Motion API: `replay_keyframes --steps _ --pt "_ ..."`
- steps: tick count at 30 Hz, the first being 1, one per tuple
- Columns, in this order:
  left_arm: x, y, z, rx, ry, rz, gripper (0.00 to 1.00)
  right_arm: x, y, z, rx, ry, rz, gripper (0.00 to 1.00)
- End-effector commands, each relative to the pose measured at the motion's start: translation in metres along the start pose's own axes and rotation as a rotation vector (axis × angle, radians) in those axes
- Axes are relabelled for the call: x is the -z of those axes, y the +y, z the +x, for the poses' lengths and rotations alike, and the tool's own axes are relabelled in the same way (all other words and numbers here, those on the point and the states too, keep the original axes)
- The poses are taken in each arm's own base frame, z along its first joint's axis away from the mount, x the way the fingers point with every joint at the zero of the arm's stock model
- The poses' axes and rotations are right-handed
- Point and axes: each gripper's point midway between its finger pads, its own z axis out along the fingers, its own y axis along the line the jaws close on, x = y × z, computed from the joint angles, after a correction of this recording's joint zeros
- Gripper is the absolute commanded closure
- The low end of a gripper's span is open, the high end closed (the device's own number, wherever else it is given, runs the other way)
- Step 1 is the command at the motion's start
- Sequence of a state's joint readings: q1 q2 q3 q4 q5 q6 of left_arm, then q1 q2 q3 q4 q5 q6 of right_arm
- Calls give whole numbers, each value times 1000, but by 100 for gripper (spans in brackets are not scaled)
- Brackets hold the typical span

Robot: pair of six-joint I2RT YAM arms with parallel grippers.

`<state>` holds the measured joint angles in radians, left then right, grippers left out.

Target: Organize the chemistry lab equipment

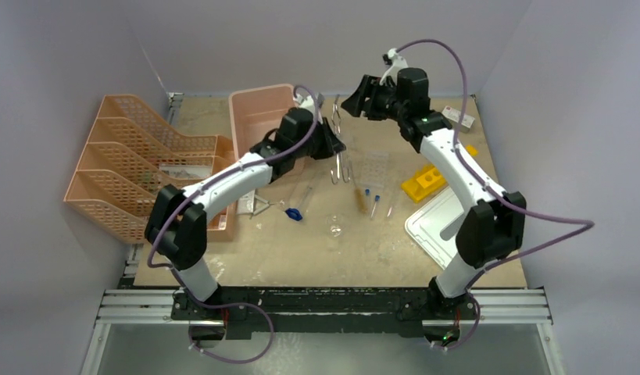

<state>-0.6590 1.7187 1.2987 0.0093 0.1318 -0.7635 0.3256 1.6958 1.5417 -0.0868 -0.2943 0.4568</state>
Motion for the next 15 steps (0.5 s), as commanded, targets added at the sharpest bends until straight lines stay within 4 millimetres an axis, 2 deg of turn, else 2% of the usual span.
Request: replay_keyframes --steps 1,2,5,9,11,15 --pt "66 -31 -98 -46 -163 -53 100 57 41 -77 52 -258 -45 33" --pt "74 -24 -108 -59 -177 -100 100 60 42 -80 40 -291 -51 32" --pt "95 13 -129 -62 -165 -259 100 60 43 -83 -13 -354 -81 32" --pt "119 80 -150 -35 -133 -530 100 51 36 -84 -45 -370 -59 33" --pt "121 96 -156 -66 -106 -595 100 45 30 -75 -61 -342 -49 33" --pt "101 137 -154 -30 -47 -650 100 31 13 -55 -58 -265 10 35"
